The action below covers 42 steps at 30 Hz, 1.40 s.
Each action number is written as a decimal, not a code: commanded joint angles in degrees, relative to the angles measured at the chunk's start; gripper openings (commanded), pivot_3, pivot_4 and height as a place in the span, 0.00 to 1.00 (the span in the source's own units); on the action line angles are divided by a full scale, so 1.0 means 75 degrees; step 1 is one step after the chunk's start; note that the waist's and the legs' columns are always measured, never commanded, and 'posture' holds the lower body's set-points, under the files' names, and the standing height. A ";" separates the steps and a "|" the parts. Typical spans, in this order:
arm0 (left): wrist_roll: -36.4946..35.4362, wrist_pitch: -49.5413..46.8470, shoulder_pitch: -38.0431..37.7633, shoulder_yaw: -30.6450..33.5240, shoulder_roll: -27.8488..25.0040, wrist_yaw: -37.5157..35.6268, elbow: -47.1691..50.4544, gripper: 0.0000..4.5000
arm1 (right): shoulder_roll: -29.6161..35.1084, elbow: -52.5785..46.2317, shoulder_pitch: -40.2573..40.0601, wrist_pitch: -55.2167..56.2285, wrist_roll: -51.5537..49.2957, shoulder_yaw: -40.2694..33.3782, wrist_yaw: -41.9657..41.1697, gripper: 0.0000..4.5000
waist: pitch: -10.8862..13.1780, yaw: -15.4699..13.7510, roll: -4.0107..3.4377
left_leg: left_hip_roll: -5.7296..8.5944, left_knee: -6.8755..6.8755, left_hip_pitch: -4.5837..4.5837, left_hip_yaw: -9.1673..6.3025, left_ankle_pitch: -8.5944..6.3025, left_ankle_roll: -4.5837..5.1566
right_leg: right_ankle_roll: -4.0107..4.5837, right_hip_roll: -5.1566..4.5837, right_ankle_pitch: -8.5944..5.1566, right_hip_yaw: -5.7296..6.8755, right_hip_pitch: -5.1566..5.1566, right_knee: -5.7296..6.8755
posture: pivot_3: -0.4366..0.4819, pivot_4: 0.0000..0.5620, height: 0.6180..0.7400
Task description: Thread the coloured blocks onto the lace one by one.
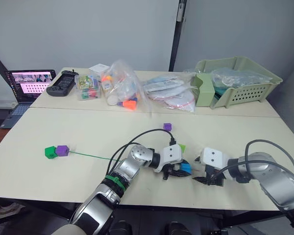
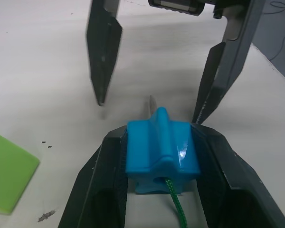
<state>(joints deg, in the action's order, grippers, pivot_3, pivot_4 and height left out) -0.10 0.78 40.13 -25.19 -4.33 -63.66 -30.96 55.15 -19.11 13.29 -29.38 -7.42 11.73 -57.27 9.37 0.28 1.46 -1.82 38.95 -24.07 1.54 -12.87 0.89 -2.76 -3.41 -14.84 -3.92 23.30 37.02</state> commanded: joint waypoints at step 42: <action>-0.1159 0.2386 0.0079 0.2296 -0.6262 -0.3846 -0.3111 0.31 | 0.0074 0.0101 0.0407 0.0011 -0.0293 -0.0253 -0.0945 0.00 | 0.0000 0.0067 0.0000 | -0.0020 -0.0014 0.0024 0.0022 0.0000 0.0000 | 0.0012 0.0001 -0.0004 0.0007 0.0005 0.0012 | 0.48 0.27 0.94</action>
<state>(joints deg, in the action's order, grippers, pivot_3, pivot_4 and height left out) -9.22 18.49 39.79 -7.88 -49.23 -92.31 -52.10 54.83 -17.94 15.55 -30.30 -9.77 10.75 -63.92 9.37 0.78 1.46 -1.98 38.85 -23.89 1.70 -12.87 0.89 -2.67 -3.40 -14.87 -3.87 23.35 37.11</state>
